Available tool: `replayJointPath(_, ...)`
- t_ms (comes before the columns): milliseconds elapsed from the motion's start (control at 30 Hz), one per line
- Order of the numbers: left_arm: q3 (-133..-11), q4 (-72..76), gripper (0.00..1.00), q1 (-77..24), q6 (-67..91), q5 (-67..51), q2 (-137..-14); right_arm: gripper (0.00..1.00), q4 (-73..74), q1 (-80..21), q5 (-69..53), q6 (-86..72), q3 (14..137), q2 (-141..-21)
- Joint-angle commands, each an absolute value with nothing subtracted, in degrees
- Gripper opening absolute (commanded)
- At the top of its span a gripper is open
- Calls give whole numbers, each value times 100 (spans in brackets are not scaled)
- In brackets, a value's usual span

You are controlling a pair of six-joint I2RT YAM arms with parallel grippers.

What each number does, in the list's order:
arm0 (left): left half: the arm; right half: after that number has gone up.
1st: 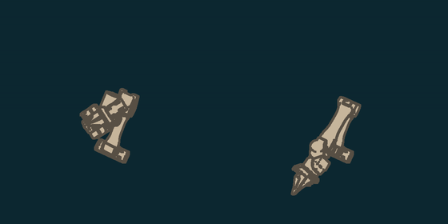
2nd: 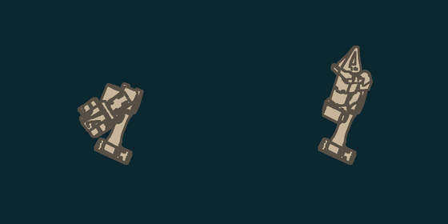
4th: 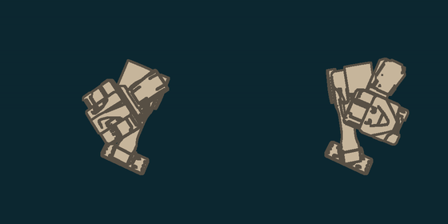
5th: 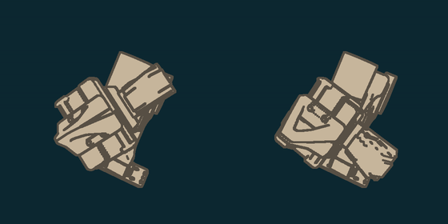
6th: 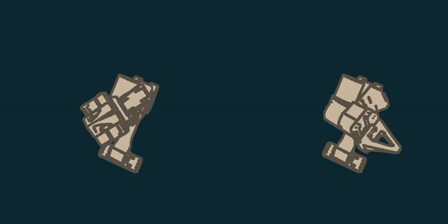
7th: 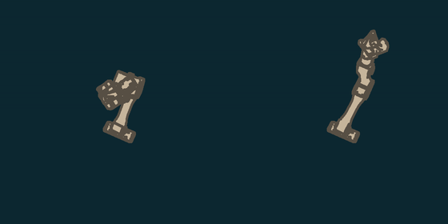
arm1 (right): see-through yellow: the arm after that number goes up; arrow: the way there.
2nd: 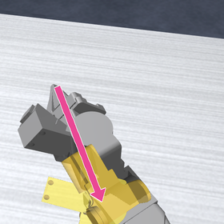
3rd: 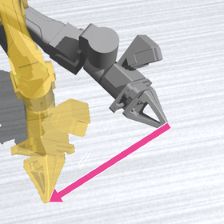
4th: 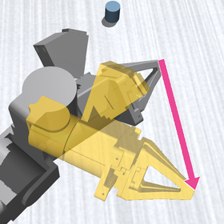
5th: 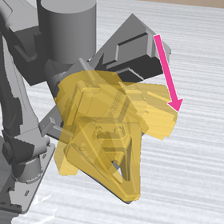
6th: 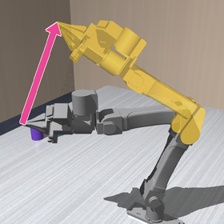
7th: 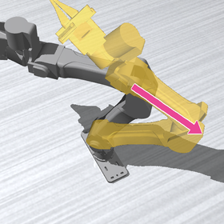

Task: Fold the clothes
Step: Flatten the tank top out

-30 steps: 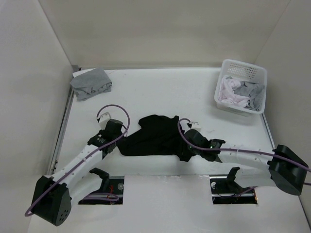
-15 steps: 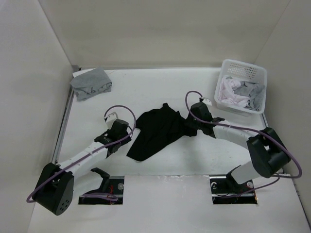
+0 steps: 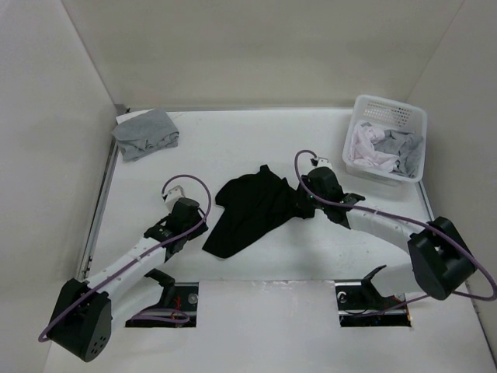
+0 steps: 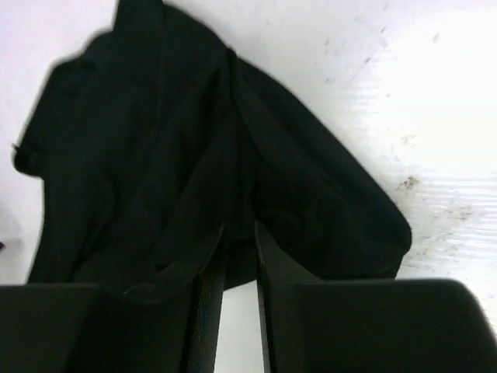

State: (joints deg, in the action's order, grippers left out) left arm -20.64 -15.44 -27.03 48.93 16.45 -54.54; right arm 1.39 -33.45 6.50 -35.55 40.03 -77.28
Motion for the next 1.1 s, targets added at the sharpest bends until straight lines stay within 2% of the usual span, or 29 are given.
replayJointPath(0,-2013,-1704,32,-2729,5089,1406,-5177,30,-264,-3379,79,-3436,4175,-7927)
replayJointPath(67,-2030,-1758,32,-2738,5159,1415,-5220,32,-290,-3379,18,-3454,4271,-8120)
replayJointPath(367,-2013,-1617,33,-2755,5168,1433,-5326,31,-369,-3353,9,-3472,4491,-8867)
replayJointPath(533,-1986,-1608,32,-2755,5168,1433,-5291,30,-334,-3353,438,-3419,4526,-8834)
replayJointPath(667,-1978,-1626,32,-2755,5168,1441,-5265,33,-334,-3353,808,-3436,4395,-8579)
replayJointPath(800,-1995,-1608,32,-2764,5168,1485,-5335,37,-369,-3362,905,-3454,4456,-8937)
replayJointPath(1067,-1978,-1617,32,-2764,5186,1520,-5291,32,-553,-3520,414,-3560,4404,-8974)
